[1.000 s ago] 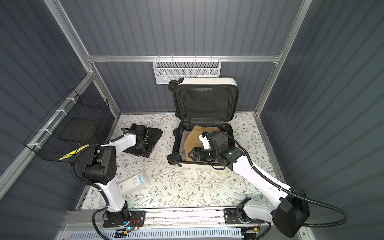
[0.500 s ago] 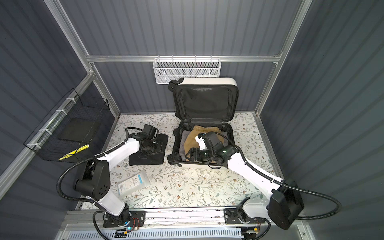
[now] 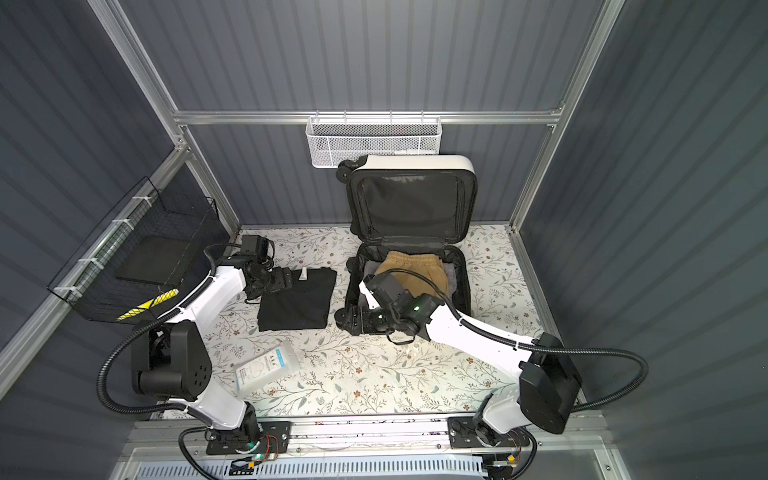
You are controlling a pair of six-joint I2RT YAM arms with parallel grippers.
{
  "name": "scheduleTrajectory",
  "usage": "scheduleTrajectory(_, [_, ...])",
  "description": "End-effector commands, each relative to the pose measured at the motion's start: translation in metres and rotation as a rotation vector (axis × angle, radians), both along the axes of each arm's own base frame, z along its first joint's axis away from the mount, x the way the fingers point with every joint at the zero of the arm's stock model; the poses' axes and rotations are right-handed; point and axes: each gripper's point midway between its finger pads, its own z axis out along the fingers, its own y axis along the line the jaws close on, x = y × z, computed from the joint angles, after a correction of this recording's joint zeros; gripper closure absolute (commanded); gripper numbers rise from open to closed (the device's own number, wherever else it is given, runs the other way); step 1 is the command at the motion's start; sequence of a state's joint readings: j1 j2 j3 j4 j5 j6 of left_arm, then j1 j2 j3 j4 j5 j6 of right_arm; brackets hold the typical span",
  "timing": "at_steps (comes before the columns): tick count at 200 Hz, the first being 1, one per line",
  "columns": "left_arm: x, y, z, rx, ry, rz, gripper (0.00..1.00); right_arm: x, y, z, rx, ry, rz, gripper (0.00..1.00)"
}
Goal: Pack the luggage
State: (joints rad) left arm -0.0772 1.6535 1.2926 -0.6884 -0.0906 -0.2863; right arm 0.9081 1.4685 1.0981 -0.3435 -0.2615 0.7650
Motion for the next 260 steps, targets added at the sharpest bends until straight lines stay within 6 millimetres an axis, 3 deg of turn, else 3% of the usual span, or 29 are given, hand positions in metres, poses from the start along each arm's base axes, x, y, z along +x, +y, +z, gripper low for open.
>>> scheduleTrajectory(1, [0.007,0.019,-0.007,0.067,0.036,-0.020,0.06,0.007,0.019,0.005,0.030,-0.022,-0.076,0.24])
scheduleTrajectory(62, [0.031,0.032,-0.038,0.118,0.084,-0.051,0.00,0.013,0.048,-0.012,0.033,-0.047,-0.240,0.23])
scheduleTrajectory(68, [0.042,0.032,-0.030,0.123,0.057,-0.055,0.00,0.014,0.051,-0.014,0.035,-0.048,-0.254,0.23])
scheduleTrajectory(112, [0.054,0.036,-0.051,0.115,0.092,-0.066,0.00,0.023,0.065,-0.033,0.043,-0.024,-0.343,0.23])
scheduleTrajectory(182, [0.069,0.051,-0.070,0.095,0.114,-0.023,0.00,0.035,0.085,-0.051,0.014,-0.016,-0.380,0.23])
scheduleTrajectory(260, [0.074,0.053,-0.085,0.014,0.139,-0.031,0.00,0.047,0.104,-0.071,-0.040,-0.002,-0.385,0.23])
